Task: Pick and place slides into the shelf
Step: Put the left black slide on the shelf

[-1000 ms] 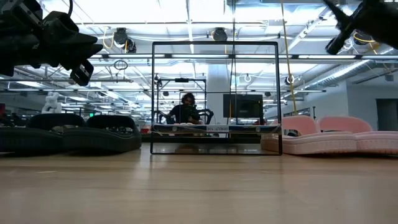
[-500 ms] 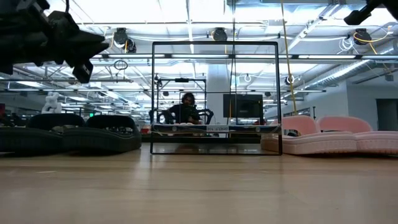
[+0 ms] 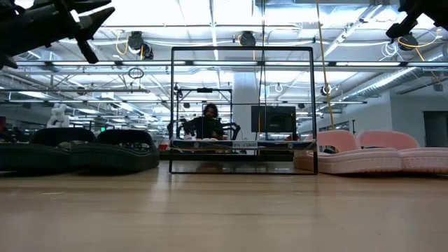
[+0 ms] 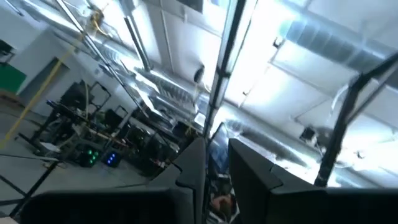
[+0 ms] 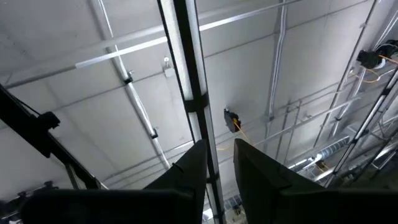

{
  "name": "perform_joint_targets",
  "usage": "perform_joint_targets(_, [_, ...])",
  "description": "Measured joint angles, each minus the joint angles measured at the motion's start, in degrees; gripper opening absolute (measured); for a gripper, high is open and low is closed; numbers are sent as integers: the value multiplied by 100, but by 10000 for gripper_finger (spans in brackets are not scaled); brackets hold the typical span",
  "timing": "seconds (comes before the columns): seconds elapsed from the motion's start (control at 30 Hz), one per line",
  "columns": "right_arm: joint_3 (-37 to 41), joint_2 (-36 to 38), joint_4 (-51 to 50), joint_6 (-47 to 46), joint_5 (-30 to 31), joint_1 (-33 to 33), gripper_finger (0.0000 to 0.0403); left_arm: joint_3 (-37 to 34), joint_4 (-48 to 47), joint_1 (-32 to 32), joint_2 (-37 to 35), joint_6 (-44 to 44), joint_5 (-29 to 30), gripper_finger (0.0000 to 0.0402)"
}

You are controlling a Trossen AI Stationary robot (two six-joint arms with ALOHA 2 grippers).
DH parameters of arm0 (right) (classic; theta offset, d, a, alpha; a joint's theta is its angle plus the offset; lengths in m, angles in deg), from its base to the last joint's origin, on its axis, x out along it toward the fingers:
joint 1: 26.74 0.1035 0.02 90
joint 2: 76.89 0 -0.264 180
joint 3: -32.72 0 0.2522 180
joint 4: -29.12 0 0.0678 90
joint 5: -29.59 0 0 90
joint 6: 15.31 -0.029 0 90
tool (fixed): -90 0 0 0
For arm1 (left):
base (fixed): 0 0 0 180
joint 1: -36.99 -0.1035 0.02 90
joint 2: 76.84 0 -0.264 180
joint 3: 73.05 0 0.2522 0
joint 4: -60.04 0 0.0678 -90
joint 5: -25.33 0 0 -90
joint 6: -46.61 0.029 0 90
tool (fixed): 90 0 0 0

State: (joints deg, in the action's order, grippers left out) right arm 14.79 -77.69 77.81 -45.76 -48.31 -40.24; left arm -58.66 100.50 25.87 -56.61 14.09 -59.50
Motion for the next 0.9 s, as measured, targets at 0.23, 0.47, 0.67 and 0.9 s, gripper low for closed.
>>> perform_joint_targets(0.23, [-9, 0, 36, -32, 11, 0, 73, 344, 131, -51, -26, -66, -745, 70])
perform_joint_targets(0.47, [-15, 0, 177, -75, 1, 0, 73, 3106, -5818, 43, 84, -52, -1647, 69])
perform_joint_targets(0.67, [-17, 0, 225, -329, -13, 0, 73, 5630, -10588, 777, 1281, -958, -502, 69])
perform_joint_targets(0.9, [-20, 0, 223, -296, -15, 0, 73, 6121, -13367, 1871, 2444, -2402, 44, 69])
